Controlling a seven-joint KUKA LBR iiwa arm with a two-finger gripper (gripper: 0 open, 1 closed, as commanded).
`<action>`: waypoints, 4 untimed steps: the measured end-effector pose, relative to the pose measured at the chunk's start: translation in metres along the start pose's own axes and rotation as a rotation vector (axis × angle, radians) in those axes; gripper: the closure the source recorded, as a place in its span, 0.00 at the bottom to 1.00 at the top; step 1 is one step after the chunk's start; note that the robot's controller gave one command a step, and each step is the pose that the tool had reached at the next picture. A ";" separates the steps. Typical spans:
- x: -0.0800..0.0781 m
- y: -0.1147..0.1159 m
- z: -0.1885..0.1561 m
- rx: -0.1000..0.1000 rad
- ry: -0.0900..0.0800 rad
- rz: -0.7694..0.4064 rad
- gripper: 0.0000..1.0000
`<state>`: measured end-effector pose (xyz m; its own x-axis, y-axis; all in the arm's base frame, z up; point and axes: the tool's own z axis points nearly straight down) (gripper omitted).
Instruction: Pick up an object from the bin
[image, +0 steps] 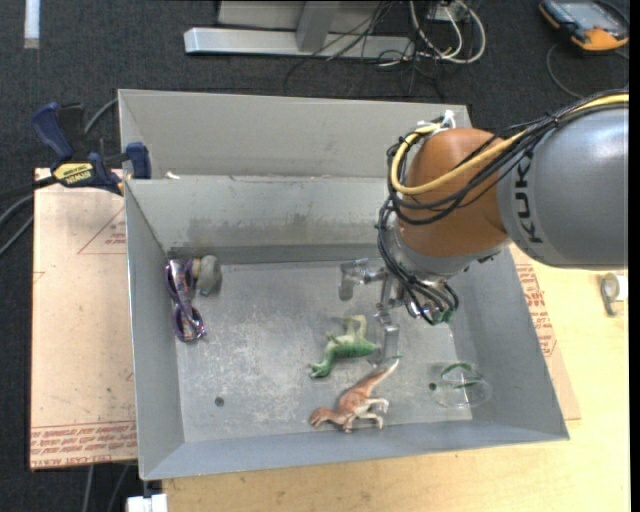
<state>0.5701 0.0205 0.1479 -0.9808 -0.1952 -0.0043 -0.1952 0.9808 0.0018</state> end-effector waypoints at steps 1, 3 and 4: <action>-0.004 -0.009 0.079 -0.001 0.007 -0.007 0.00; -0.005 -0.009 0.079 -0.002 0.006 -0.006 1.00; -0.005 -0.009 0.079 -0.002 0.006 -0.006 1.00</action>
Offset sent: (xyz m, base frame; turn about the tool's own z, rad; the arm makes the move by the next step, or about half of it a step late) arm 0.0175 0.0001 -0.0779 -0.2809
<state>0.5767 0.0131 0.0691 -0.9795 -0.2016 0.0014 -0.2016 0.9795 0.0033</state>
